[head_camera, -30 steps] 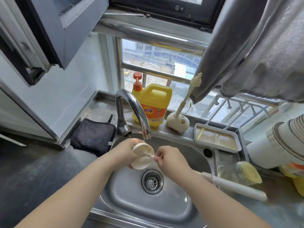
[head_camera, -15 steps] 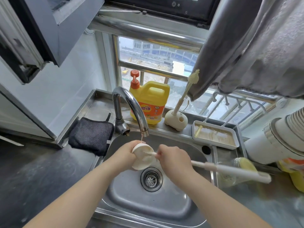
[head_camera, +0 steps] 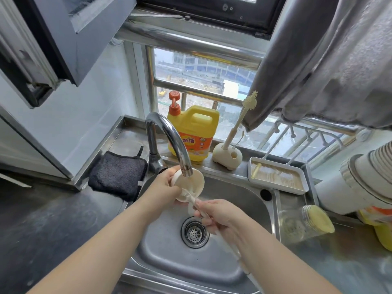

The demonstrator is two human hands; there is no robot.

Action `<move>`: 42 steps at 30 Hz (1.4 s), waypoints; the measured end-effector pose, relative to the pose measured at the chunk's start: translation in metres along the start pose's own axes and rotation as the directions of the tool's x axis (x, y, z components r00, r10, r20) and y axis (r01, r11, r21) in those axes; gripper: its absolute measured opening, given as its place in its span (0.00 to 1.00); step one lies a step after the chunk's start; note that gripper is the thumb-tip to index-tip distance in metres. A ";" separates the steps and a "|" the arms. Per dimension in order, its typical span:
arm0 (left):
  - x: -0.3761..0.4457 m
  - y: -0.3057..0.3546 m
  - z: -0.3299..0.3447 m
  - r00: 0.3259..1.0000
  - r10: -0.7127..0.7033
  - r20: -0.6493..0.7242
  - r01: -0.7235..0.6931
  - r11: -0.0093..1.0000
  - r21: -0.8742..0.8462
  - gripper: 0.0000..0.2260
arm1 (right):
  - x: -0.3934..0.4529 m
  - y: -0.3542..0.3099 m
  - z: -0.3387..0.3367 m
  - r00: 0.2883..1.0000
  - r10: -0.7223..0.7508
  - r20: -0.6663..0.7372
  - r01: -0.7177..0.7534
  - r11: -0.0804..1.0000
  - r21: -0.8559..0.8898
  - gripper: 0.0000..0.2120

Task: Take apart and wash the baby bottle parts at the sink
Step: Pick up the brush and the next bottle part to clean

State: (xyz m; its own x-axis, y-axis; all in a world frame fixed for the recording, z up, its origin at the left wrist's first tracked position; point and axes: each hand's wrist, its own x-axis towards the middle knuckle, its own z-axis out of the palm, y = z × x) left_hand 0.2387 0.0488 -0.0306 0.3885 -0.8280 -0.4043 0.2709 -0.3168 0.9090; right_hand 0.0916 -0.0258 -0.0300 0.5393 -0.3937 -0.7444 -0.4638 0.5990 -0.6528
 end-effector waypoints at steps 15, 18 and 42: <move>-0.012 -0.001 0.006 0.998 -0.004 -0.065 0.004 1.000 0.001 0.26 | 0.002 -0.001 0.003 0.906 -0.364 -0.216 0.217 0.836 -0.503 0.09; -0.014 -0.021 0.017 0.992 0.078 -0.102 -0.093 0.984 -0.149 0.25 | 0.003 0.006 0.011 0.961 -0.209 -0.179 0.180 0.969 -0.169 0.09; -0.008 -0.026 0.016 0.984 0.050 -0.168 -0.053 0.998 -0.013 0.26 | 0.002 0.011 0.024 0.979 -0.142 -0.148 0.103 0.965 -0.241 0.10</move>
State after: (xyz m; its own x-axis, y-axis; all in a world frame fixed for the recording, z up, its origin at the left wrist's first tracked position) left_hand 0.2147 0.0567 -0.0495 0.5443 -0.7532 -0.3692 0.2613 -0.2660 0.9279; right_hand 0.1044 -0.0037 -0.0355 0.4894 -0.5734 -0.6570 -0.5616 0.3691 -0.7405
